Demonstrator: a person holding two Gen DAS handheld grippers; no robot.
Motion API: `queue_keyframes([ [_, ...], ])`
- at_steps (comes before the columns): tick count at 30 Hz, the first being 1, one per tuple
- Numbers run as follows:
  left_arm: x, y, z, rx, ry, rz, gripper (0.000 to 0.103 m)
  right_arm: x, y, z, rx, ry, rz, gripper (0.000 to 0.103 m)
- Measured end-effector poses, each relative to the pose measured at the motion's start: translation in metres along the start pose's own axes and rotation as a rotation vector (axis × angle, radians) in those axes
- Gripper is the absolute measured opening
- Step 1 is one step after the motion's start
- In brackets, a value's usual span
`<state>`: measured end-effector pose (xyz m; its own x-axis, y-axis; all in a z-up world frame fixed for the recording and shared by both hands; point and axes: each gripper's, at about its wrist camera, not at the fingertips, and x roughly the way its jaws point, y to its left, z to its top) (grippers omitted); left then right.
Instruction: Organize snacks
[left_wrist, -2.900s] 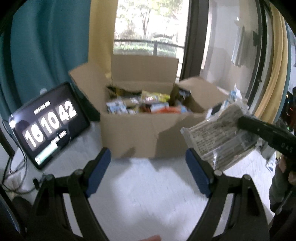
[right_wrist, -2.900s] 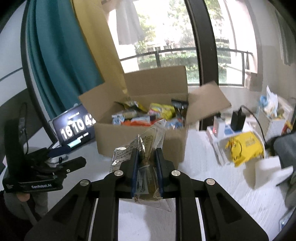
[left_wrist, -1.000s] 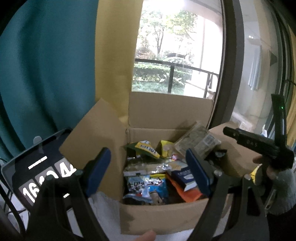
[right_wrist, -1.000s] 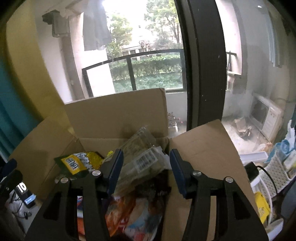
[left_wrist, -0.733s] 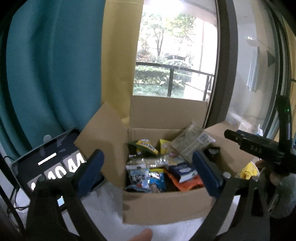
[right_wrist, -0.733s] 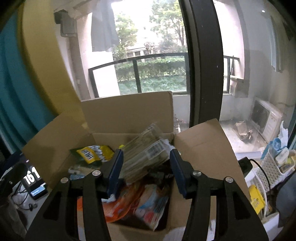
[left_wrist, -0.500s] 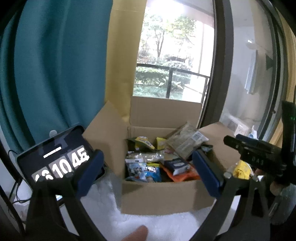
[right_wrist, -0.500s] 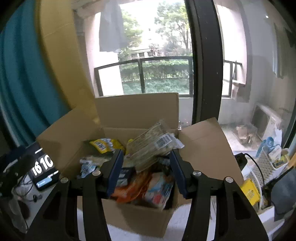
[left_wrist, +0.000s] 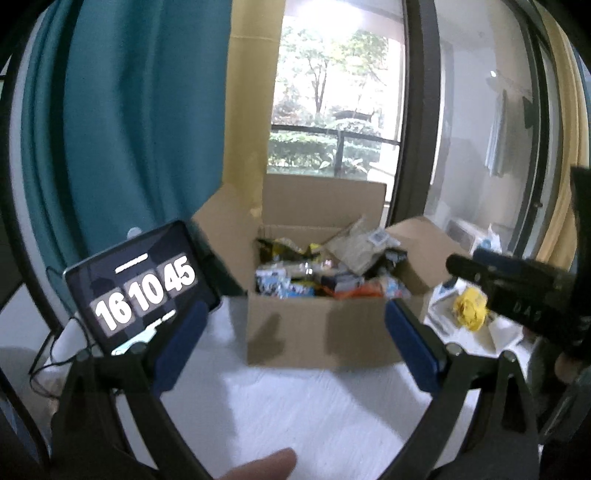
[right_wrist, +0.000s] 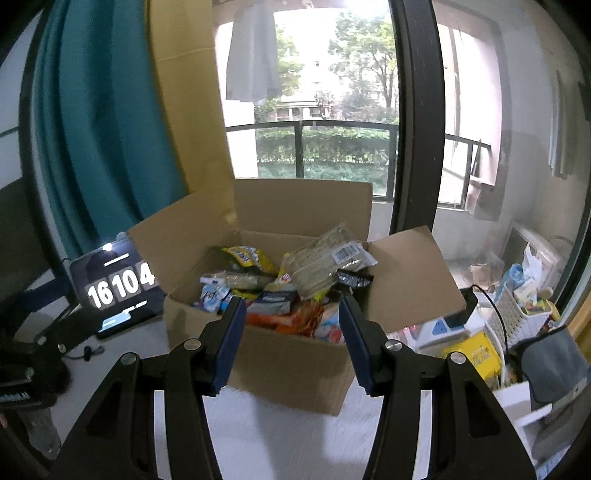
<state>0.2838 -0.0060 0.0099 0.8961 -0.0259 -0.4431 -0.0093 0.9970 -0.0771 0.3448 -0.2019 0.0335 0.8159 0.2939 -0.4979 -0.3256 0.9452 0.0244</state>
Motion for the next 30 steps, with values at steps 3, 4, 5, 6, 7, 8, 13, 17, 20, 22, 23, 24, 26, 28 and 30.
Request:
queue_keyframes([
  [3,-0.012,0.002,-0.013,0.011,0.004,-0.002,0.098,-0.013,0.006,-0.009,-0.014,0.006,0.001,0.055],
  [4,-0.017,0.002,-0.016,0.011,-0.001,0.003,0.098,-0.019,0.008,-0.013,-0.02,0.005,-0.001,0.055],
  [5,-0.024,0.003,-0.02,0.007,-0.014,0.009,0.098,-0.023,0.01,-0.016,-0.023,0.004,-0.001,0.056],
  [6,-0.032,0.004,-0.023,0.003,-0.028,0.014,0.098,-0.029,0.012,-0.019,-0.027,0.004,-0.001,0.056],
  [7,-0.038,0.003,-0.025,0.0,-0.034,0.016,0.098,-0.034,0.014,-0.023,-0.031,0.004,-0.001,0.056],
  [8,-0.042,0.003,-0.026,-0.003,-0.037,0.013,0.098,-0.038,0.015,-0.025,-0.032,0.004,0.0,0.056],
  [13,-0.07,-0.001,-0.033,-0.016,-0.069,0.0,0.098,-0.071,0.023,-0.042,-0.042,-0.013,0.002,0.057],
  [17,-0.091,-0.008,-0.035,0.0,-0.1,0.001,0.098,-0.097,0.03,-0.051,-0.054,-0.035,0.011,0.066],
  [20,-0.111,-0.012,-0.033,-0.007,-0.145,0.006,0.098,-0.116,0.033,-0.053,-0.052,-0.055,0.015,0.067],
  [22,-0.124,-0.014,-0.031,-0.007,-0.169,0.009,0.098,-0.131,0.035,-0.054,-0.057,-0.081,0.015,0.067],
  [23,-0.129,-0.016,-0.03,0.001,-0.174,0.013,0.098,-0.137,0.036,-0.054,-0.055,-0.092,0.017,0.068],
  [24,-0.135,-0.018,-0.03,0.008,-0.18,0.022,0.098,-0.143,0.036,-0.054,-0.053,-0.101,0.019,0.068],
  [26,-0.147,-0.022,-0.028,0.023,-0.197,0.03,0.098,-0.158,0.037,-0.054,-0.05,-0.128,0.021,0.068],
  [28,-0.158,-0.025,-0.026,0.029,-0.211,0.028,0.098,-0.172,0.038,-0.054,-0.052,-0.154,0.021,0.068],
  [30,-0.168,-0.028,-0.024,0.033,-0.225,0.024,0.098,-0.184,0.038,-0.054,-0.053,-0.173,0.019,0.068],
])
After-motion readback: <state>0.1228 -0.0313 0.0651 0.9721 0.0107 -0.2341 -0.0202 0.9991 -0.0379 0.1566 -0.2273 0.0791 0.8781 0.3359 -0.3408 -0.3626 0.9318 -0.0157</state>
